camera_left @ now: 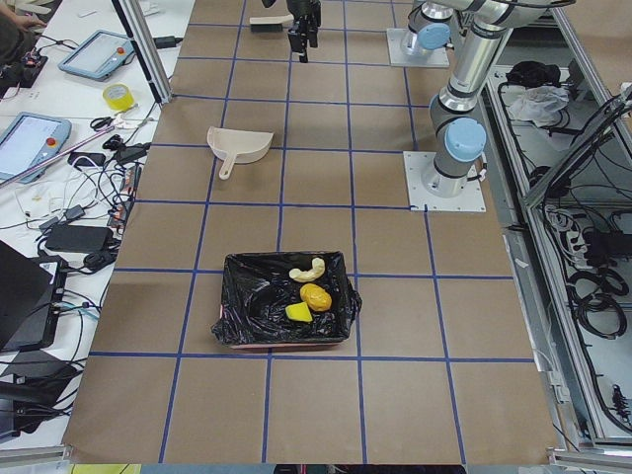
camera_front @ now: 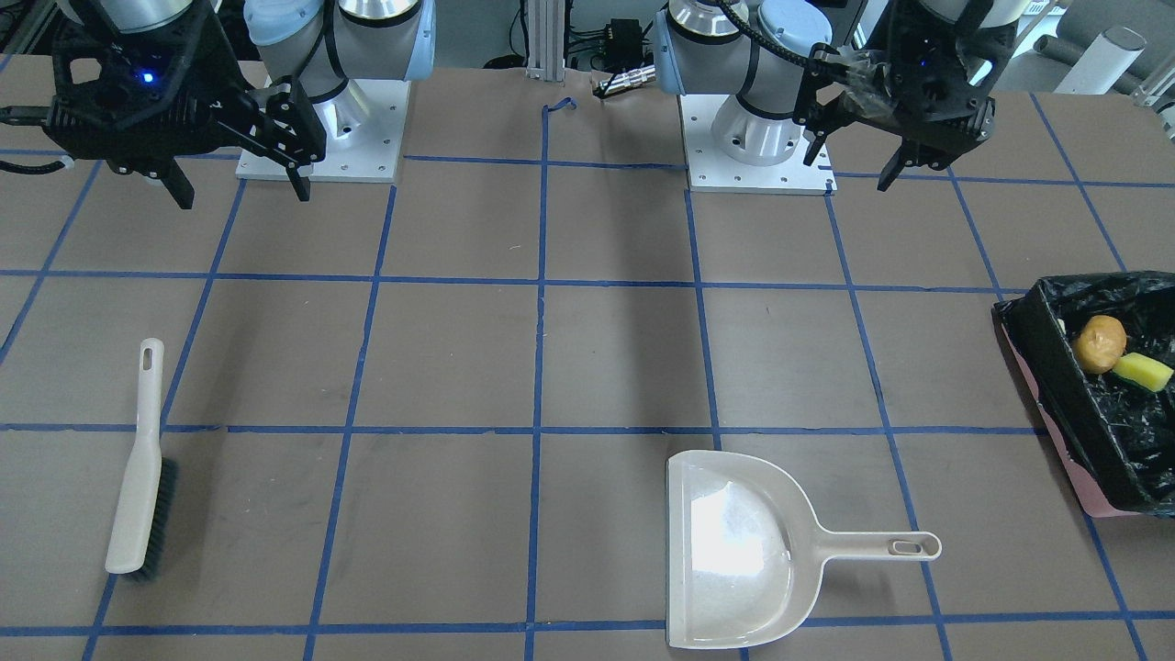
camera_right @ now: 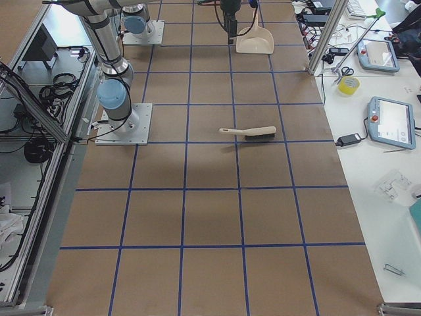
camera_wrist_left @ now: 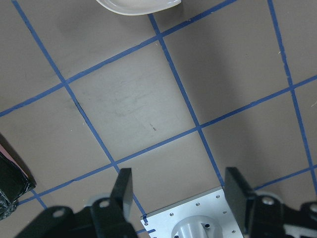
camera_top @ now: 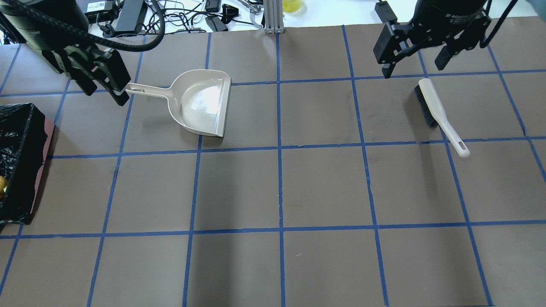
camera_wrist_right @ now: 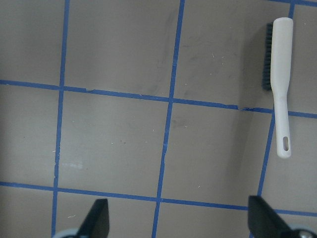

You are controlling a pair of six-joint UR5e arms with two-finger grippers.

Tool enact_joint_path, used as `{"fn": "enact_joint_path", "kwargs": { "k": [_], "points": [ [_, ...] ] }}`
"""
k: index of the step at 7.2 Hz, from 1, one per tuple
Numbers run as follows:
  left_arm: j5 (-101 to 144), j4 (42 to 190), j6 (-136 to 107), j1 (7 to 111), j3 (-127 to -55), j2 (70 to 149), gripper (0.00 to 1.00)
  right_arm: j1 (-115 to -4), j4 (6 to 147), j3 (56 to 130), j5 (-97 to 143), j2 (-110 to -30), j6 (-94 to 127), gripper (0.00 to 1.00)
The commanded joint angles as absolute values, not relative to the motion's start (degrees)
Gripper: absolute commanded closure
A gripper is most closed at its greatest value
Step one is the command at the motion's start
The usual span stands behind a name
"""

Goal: Sweep and dump trash into bin

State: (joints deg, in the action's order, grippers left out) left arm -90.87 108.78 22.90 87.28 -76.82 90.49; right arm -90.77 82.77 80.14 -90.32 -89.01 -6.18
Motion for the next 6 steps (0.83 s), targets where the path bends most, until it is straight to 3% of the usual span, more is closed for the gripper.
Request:
{"fn": "enact_joint_path", "kwargs": {
  "k": [1,6],
  "points": [
    [-90.26,108.11,18.82,87.19,-80.05,88.17,0.27,-90.88,83.75,80.16,-89.91,-89.12,-5.45,0.0],
    [-88.33,98.21,18.72,87.19,-86.64,85.7,0.23,-91.05,85.78,80.42,-90.17,-89.12,-5.45,0.0]
  ]
}}
